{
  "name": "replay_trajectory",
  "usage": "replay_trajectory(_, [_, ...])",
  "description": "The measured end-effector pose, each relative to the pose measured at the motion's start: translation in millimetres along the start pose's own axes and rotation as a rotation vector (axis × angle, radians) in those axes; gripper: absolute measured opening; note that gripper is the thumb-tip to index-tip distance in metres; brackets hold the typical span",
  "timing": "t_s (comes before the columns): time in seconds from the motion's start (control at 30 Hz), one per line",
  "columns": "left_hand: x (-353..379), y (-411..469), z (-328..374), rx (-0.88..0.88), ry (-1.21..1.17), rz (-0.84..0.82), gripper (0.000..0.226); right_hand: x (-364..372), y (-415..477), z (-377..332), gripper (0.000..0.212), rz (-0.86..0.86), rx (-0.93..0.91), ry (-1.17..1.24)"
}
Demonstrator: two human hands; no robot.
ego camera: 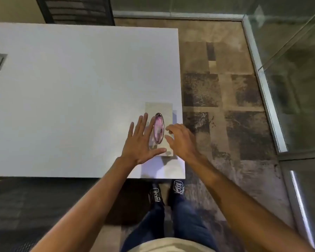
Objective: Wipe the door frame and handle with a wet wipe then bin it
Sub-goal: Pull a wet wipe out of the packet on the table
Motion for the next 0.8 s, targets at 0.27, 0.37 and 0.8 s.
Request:
replay_trajectory(0.27, [25.4, 23.2, -27.4, -0.026, 0.094, -0.034, 0.120, 27.1, 43.6, -14.1, 0.045, -0.116, -0.089, -0.153])
replay_trajectory(0.37, [28.6, 30.1, -32.2, -0.022, 0.077, -0.049, 0.121, 31.0, 56.7, -14.3, 0.049, -0.132, -0.093, -0.186])
replay_trajectory(0.8, [37.7, 36.1, -40.3, -0.030, 0.029, -0.104, 0.119, 35.8, 55.0, -7.6, 0.018, -0.012, -0.163, -0.014])
Point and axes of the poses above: each hand's wrist, its own y-axis towards the middle knuckle, its own x-axis out of the palm, z = x × y, the point moved 5 cm from there along y, towards the middle knuckle, and after that the axes turned 6 degrees about -y, right-handed, at the moved point
